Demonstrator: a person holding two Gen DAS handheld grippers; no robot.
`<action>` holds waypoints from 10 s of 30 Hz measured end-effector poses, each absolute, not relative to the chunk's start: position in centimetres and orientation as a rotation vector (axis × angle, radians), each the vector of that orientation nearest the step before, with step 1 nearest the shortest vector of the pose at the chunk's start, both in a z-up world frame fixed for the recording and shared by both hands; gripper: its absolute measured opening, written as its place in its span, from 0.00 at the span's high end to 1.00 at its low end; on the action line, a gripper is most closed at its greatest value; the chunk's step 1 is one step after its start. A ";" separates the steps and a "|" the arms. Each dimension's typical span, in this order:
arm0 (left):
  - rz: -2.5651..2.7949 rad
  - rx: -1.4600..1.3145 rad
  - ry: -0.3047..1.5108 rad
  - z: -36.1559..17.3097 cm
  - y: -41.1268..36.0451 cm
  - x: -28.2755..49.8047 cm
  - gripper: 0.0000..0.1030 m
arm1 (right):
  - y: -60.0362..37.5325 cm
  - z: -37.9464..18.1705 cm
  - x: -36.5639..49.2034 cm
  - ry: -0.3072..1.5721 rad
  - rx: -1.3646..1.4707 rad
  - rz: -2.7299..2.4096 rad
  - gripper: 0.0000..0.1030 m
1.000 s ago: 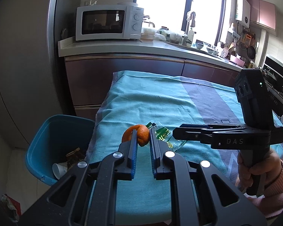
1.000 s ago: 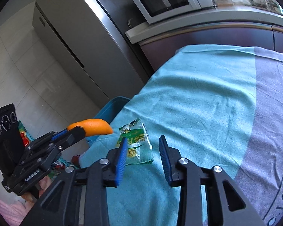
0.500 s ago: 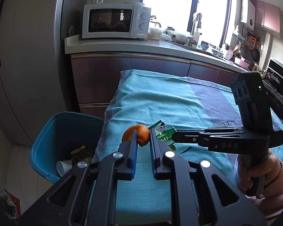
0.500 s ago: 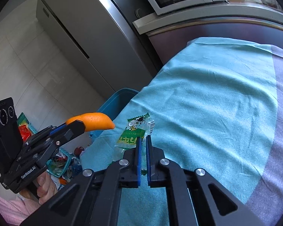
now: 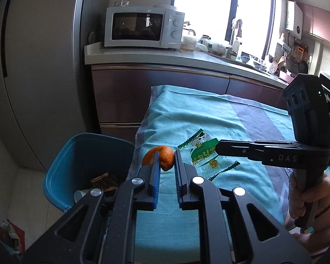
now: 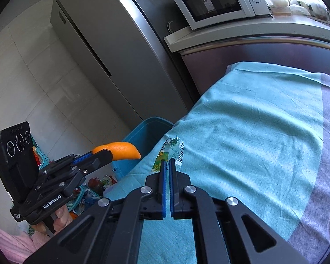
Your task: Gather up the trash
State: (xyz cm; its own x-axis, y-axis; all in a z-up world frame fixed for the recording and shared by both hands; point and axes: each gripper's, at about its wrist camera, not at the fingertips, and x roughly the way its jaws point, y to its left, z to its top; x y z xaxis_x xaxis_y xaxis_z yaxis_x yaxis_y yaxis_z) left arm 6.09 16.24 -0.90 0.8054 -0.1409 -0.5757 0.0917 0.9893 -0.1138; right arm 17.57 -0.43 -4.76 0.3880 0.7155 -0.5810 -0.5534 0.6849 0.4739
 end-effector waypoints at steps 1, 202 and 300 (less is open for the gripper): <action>-0.123 -0.083 0.621 -0.9 16.4 6.1 0.88 | -0.4 -4.6 17.6 0.843 0.216 0.818 0.99; 0.065 0.046 0.194 1.3 3.7 -0.9 0.05 | -18.7 -0.8 1.6 0.246 0.060 0.106 0.06; 0.058 0.054 0.193 1.1 2.6 -1.2 0.05 | -19.7 -0.6 1.2 0.223 0.074 0.079 0.06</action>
State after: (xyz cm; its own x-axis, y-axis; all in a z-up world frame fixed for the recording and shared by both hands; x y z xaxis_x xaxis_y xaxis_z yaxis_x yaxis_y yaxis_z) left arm -1.22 2.62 1.09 0.9798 0.0629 -0.1896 -0.0525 0.9968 0.0595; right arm 1.18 -19.68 -0.56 0.9721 0.0866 -0.2180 -0.0702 0.9942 0.0819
